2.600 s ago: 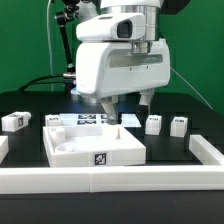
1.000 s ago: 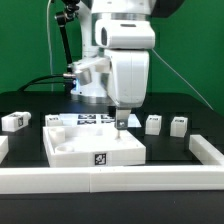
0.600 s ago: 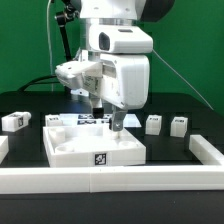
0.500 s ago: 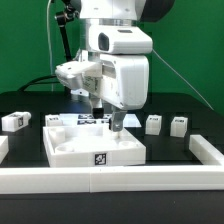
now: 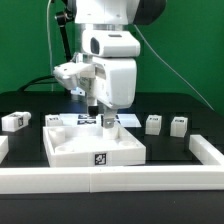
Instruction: Assemble square table
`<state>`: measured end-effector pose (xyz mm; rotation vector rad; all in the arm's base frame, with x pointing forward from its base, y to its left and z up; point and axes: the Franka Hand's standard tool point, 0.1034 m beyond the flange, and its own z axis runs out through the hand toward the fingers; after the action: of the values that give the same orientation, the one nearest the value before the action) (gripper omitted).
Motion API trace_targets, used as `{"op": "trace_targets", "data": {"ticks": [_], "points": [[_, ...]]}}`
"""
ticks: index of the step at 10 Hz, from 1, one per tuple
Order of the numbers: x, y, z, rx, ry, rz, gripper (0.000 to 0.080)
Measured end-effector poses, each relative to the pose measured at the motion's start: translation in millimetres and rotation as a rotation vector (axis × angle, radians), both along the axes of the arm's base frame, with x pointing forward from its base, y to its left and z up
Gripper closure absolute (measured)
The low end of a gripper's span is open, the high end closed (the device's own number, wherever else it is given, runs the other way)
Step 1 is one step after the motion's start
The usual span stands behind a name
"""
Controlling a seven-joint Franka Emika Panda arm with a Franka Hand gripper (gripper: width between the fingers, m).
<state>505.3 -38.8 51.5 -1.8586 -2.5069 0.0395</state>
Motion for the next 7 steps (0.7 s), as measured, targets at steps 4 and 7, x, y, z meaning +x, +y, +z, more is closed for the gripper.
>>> {"op": "trace_targets", "data": {"ticks": [4,7], "points": [[-2.3,-2.7,-3.1,0.0,0.007,-0.009,0.015],[-20.5,-6.2,-8.4,0.003,0.023,-0.021,0.015]]}}
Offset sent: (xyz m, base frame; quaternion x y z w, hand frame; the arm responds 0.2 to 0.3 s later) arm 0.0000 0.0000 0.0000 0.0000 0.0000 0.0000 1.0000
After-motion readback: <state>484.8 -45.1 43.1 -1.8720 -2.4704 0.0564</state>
